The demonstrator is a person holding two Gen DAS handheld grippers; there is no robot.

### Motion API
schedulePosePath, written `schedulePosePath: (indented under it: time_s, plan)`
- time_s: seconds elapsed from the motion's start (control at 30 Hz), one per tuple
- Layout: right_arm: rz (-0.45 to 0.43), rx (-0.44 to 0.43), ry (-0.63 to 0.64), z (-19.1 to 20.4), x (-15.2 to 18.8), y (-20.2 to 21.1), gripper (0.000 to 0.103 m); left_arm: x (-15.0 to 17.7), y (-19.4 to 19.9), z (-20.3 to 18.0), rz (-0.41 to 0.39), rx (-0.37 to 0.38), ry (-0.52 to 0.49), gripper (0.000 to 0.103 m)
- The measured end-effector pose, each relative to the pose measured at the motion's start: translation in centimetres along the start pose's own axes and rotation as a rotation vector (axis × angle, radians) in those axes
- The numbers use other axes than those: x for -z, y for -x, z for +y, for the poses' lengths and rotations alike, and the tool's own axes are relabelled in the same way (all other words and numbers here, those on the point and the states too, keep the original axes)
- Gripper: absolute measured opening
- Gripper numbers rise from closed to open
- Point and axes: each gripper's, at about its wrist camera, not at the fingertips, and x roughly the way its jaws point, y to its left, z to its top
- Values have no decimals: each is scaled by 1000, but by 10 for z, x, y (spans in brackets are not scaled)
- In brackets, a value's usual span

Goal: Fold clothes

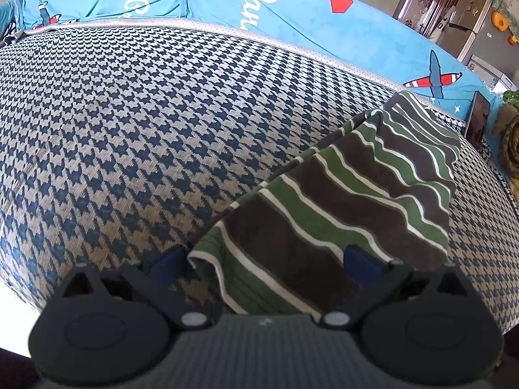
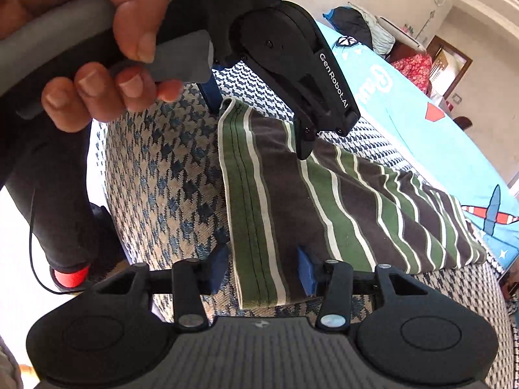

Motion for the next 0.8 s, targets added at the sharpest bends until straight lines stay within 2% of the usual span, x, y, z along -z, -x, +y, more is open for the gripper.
schedulePosePath:
  time_s: [0.1, 0.23, 0.27, 0.47, 0.6, 0.67, 0.8]
  plan:
    - [-9, 5, -2, -2, -1, -1, 37, 1, 3, 5, 3, 33, 30, 103]
    - [-23, 6, -75, -13, -5, 0, 13, 4, 7, 13, 10, 83, 82, 103]
    - [-23, 2, -113, -18, -6, 0, 11, 5, 8, 16, 13, 98, 98, 103]
    - [-19, -119, -487, -68, -4, -1, 10, 11, 13, 32, 32, 210, 204, 103]
    - [-21, -197, -721, -98, 6, -3, 10, 13, 11, 31, 51, 285, 241, 103]
    - [-23, -229, -802, -108, 11, -5, 10, 14, 9, 28, 60, 322, 254, 103]
    - [-35, -247, -873, -115, 16, -3, 10, 16, 6, 23, 79, 397, 280, 103]
